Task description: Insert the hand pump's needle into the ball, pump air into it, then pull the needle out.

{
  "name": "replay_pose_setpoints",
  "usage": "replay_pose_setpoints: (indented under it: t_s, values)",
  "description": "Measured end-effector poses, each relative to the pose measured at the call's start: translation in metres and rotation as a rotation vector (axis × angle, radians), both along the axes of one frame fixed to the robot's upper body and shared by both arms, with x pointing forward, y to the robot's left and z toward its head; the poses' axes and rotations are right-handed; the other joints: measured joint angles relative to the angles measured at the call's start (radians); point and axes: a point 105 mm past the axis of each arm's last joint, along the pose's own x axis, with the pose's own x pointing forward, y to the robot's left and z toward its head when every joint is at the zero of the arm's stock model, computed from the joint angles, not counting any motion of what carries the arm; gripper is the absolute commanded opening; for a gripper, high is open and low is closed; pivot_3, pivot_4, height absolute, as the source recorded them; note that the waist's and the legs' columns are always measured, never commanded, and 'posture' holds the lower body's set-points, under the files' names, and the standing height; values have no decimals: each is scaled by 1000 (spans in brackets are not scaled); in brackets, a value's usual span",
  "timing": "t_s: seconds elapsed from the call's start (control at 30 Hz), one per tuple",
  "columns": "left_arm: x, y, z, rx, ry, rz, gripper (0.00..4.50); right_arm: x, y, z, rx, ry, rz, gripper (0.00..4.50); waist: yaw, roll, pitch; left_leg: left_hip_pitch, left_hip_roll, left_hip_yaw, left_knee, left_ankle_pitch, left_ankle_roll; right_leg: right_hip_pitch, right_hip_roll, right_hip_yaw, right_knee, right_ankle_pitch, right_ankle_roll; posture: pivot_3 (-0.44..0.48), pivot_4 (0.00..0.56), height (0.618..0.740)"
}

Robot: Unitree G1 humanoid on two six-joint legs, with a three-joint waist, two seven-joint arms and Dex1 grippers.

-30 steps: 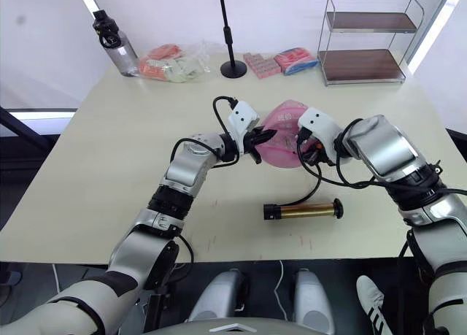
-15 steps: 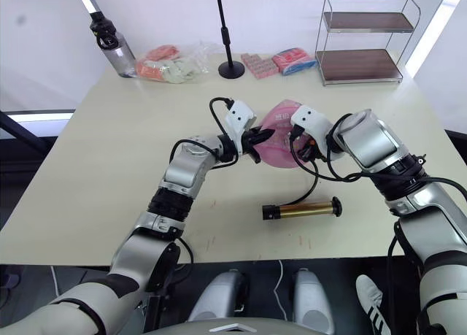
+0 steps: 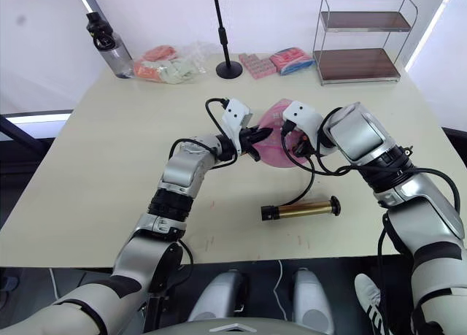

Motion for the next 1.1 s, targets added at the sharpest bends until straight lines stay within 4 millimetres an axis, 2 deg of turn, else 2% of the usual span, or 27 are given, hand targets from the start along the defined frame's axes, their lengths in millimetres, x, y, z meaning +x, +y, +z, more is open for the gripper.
replay_pose_setpoints:
  t_s: [0.63, 0.87, 0.93, 1.1]
  values:
    - [-1, 4, -8, -12, 30, 36, 15, 13, 14, -19, -63, -36, 33, 317, -8, -4, -19, 5, 0, 0, -2, 0, 0, 3, 0, 0, 0, 0, 0, 0, 150, 740]
    - [0, 10, -10, -23, 52, 60, 15, 15, 20, -23, -75, -53, 50, 317, -23, -4, -23, 10, 0, 0, -3, 0, 0, 7, 0, 0, 0, 0, 0, 0, 150, 740]
    - [1, 12, -12, -25, 60, 69, 15, 16, 23, -28, -76, -51, 51, 317, -27, -4, -24, 17, 1, 0, -5, 0, 0, 15, 0, 0, -3, 0, 0, 0, 150, 740]
    - [1, 12, -14, -27, 63, 77, 15, 18, 26, -33, -52, -45, 27, 317, -27, -5, -26, 18, 0, -1, -5, 0, 0, 15, 1, 1, -3, 0, -1, 0, 150, 740]
